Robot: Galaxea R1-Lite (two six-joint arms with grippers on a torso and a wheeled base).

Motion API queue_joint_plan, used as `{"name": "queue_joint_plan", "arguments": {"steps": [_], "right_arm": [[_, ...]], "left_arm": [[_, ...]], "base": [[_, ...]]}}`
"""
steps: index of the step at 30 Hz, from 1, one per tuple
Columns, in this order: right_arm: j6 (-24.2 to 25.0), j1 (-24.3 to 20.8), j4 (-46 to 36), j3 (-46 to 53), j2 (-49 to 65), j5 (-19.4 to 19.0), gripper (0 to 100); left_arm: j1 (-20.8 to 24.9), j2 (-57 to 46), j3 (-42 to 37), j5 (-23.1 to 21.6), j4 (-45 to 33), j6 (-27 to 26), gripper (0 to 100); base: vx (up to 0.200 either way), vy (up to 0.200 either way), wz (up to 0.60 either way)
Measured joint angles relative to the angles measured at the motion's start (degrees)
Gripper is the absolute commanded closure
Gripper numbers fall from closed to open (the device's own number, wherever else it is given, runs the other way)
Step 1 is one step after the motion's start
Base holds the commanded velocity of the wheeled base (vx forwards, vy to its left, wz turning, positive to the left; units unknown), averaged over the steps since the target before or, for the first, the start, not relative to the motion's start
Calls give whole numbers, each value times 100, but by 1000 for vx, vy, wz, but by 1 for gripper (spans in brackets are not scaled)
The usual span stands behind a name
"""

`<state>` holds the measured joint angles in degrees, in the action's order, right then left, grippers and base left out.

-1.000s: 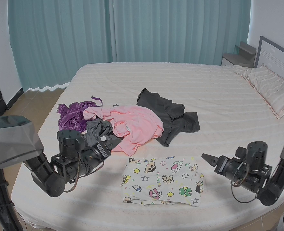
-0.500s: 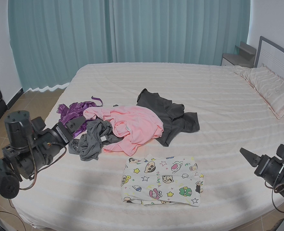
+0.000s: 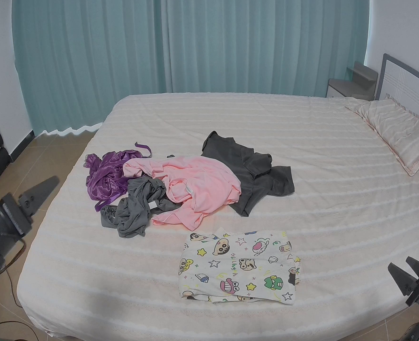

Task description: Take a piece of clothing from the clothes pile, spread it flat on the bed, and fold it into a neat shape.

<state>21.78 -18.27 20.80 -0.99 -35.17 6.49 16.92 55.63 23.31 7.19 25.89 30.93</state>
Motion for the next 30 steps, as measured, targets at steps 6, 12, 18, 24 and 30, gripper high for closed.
{"name": "queue_joint_plan", "arguments": {"steps": [6, 12, 18, 24, 30], "right_arm": [[-619, 413, -989, 0, 1241, -46, 0], [-1642, 887, -1721, -6, 2178, -55, 0], [-2083, 1246, -1993, -9, 2737, -13, 0], [-2375, 1459, -2058, -20, 2983, 60, 0], [-2612, 1571, -2254, -90, 3101, 339, 0]], "left_arm": [[-30, -1525, -24, 295, -1273, -895, 0], [-61, -2561, -46, 668, -2196, -1385, 0], [-146, -3311, -62, 1040, -2797, -1818, 0], [-585, -3949, -162, 1068, -3324, -2277, 0], [-1014, -4519, -495, 1076, -3497, -2770, 0]], "base": [[0, 0, 0], [0, 0, 0], [0, 0, 0], [0, 0, 0], [0, 0, 0]]}}
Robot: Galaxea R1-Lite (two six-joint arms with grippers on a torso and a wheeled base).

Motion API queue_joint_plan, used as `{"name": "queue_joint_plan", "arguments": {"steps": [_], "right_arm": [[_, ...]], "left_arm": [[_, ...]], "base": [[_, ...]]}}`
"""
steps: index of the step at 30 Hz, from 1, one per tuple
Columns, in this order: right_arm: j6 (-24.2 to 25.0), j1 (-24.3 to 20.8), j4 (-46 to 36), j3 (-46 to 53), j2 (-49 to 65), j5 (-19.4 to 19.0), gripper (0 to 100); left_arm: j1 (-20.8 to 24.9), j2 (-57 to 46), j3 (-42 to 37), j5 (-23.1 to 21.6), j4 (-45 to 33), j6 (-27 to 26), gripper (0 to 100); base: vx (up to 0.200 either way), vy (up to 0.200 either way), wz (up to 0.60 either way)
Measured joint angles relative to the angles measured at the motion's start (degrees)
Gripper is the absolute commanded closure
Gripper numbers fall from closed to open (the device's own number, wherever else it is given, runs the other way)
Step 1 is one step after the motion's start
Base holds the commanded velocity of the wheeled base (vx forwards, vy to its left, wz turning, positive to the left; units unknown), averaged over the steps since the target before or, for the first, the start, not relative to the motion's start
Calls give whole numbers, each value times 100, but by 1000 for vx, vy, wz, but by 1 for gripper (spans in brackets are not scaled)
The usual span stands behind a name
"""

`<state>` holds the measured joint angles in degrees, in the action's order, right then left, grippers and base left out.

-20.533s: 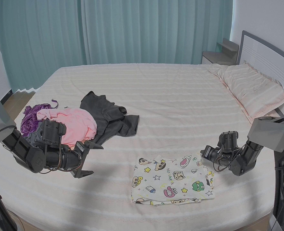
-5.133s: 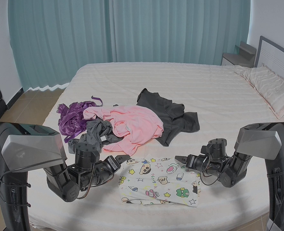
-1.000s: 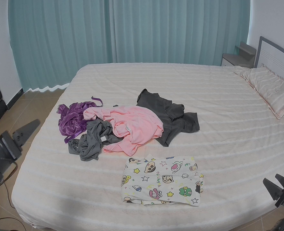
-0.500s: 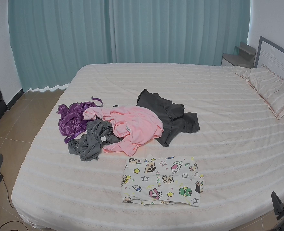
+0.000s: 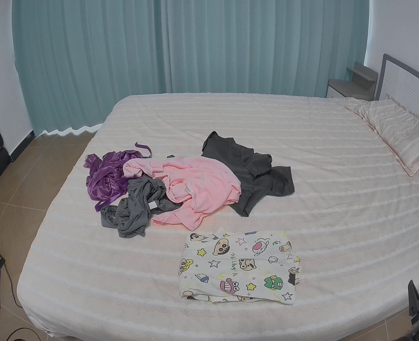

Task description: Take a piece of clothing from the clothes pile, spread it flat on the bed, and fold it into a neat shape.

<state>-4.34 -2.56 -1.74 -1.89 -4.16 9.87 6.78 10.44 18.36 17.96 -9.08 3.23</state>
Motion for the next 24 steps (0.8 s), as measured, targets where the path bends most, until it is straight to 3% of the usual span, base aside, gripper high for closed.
{"name": "queue_joint_plan", "arguments": {"steps": [7, 12, 17, 21, 24], "right_arm": [[-50, 59, -228, -128, 99, 345, 0], [-45, 141, -246, -150, 232, 383, 0], [221, 190, -205, -130, 306, 361, 0], [421, 205, -182, -108, 332, 105, 0], [472, 212, -176, -95, 341, -400, 0]], "left_arm": [[-612, -580, -412, -26, -9, -596, 0], [-678, -840, -781, -15, 63, -835, 0], [-685, -936, -1296, -33, 635, -856, 0], [-680, -964, -1615, -113, 1209, -842, 0], [-680, -975, -1696, -197, 1264, -813, 0]], "base": [[0, 0, 0], [0, 0, 0], [0, 0, 0], [0, 0, 0], [0, 0, 0]]}}
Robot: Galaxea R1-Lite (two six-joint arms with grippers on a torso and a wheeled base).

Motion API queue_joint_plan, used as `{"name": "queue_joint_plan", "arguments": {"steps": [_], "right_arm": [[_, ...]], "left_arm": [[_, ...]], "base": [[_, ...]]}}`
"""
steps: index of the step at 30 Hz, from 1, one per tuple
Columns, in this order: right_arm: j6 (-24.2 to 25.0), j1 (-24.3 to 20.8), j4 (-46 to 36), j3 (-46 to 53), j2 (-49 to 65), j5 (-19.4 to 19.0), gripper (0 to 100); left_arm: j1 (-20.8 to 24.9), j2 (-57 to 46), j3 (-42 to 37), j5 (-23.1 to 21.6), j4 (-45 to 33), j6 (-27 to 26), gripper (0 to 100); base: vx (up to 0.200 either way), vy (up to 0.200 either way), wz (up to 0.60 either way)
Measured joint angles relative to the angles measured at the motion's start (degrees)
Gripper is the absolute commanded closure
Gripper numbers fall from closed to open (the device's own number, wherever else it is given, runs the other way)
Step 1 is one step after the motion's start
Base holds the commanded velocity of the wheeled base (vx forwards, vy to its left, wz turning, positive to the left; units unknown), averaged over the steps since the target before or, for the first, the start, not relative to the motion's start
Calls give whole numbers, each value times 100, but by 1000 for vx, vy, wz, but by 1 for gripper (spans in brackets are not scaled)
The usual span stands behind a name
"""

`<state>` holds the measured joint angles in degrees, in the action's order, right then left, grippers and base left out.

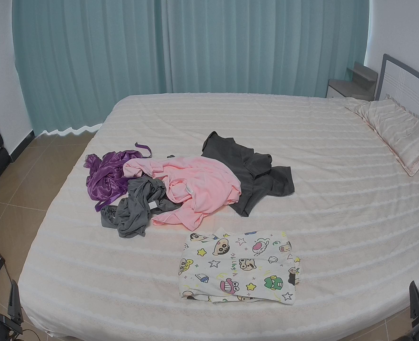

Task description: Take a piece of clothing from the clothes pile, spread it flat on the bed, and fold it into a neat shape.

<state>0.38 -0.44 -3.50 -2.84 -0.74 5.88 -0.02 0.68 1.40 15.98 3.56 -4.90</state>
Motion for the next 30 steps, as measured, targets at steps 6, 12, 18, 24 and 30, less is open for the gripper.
{"name": "queue_joint_plan", "arguments": {"steps": [6, 12, 18, 24, 30], "right_arm": [[95, 4, 205, 52, 4, -689, 0], [-144, 2, 751, 166, 4, -1309, 0], [24, -2, 606, 183, 4, -1753, 0], [503, -2, 421, 183, 4, -1816, 0], [312, 4, 472, 183, 1, -806, 0]], "left_arm": [[2, -9, -33, -685, -17, 414, 0], [2, -9, -41, -1418, -321, 522, 0], [2, -9, -41, -1459, -349, 495, 0], [2, -9, -39, -1415, -356, 463, 0], [2, -6, -39, -1409, -358, 461, 0]], "base": [[0, 0, 0], [0, 0, 0], [0, 0, 0], [0, 0, 0], [0, 0, 0]]}}
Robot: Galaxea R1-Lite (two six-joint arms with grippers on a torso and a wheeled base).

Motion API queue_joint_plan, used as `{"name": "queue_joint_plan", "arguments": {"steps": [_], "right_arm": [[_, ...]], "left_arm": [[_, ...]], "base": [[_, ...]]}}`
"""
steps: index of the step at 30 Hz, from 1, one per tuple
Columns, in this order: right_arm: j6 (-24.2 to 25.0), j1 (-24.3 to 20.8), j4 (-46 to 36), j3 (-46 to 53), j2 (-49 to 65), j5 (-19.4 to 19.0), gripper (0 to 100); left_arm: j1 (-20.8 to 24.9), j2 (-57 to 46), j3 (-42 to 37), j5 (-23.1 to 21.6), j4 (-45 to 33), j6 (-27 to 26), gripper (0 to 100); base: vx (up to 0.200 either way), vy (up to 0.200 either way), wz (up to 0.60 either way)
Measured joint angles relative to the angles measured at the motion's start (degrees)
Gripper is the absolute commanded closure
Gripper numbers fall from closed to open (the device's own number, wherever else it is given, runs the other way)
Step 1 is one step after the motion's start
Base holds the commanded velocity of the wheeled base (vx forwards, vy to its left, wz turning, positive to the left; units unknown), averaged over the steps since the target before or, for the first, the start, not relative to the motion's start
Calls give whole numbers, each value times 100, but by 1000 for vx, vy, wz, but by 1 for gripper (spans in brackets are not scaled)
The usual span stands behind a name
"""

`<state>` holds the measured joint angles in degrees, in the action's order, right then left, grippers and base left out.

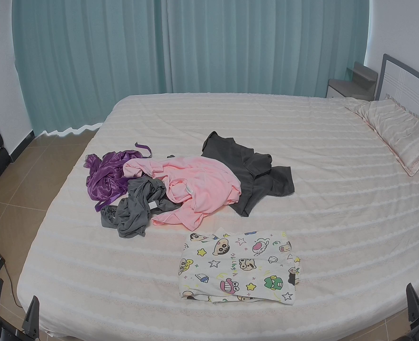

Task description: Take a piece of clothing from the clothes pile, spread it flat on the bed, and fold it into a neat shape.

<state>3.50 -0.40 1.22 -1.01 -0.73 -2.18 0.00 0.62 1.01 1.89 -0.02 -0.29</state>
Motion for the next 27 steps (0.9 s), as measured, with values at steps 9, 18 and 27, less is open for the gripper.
{"name": "queue_joint_plan", "arguments": {"steps": [9, 18, 27], "right_arm": [[-388, -28, -138, 0, -1, 189, 0], [-310, -17, -108, 0, -4, 180, 0], [-396, -20, -112, 0, -6, 178, 0]], "left_arm": [[0, 4, 0, 7, 2, 5, 0], [0, 9, 0, -4, 2, 27, 0], [0, 12, 0, -6, 2, 20, 0]], "base": [[0, 0, 0], [0, 0, 0], [0, 0, 0]]}}
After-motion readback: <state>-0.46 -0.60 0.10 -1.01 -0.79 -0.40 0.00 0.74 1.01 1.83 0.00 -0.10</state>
